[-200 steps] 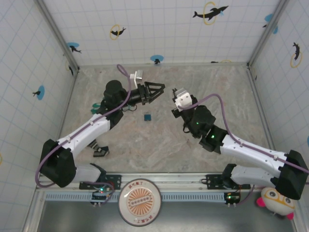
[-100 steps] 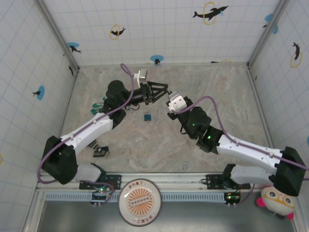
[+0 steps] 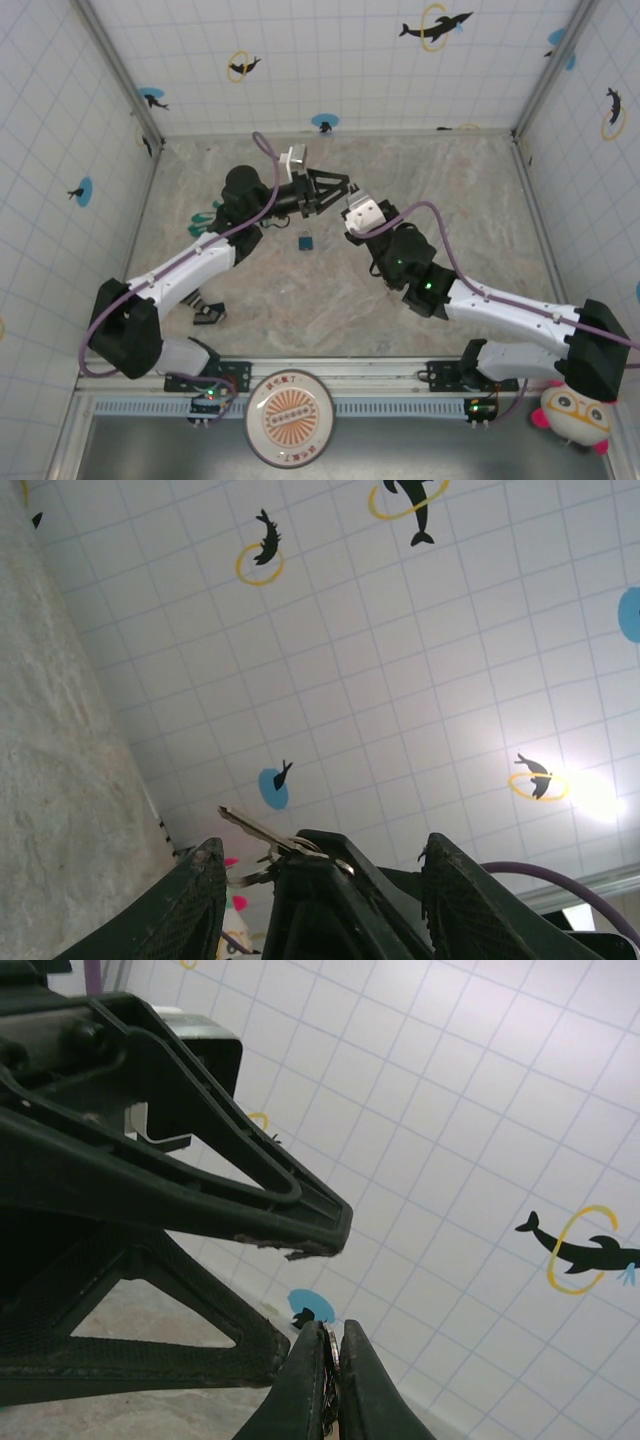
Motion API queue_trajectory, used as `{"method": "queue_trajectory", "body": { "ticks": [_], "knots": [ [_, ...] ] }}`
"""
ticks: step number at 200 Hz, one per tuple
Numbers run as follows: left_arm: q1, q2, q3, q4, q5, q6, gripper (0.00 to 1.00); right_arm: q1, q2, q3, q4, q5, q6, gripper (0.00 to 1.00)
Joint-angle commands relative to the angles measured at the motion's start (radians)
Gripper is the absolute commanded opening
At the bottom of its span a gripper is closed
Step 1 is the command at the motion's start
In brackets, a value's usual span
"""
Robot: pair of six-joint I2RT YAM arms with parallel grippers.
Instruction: Unlock with the key
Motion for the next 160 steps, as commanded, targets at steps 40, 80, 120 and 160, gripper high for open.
{"method": "queue_trajectory", "body": {
  "ticks": [40,80,120,160],
  "knots": [
    [-0.006,0.015,0.038,0.011,0.015,0.009,0.54,0.03,-0.006,0.015,0.022,-0.034,-0.029,0.0],
    [-0.006,0.01,0.038,0.014,0.025,0.007,0.34,0.044,0.012,0.008,0.01,-0.009,-0.087,0.0],
    [-0.006,0.015,0.04,0.015,0.03,0.011,0.19,0.053,0.018,0.006,-0.023,-0.002,-0.131,0.0],
    [-0.006,0.026,0.042,0.02,0.033,0.006,0.15,0.061,0.034,0.0,-0.024,0.027,-0.162,0.0]
  ]
}}
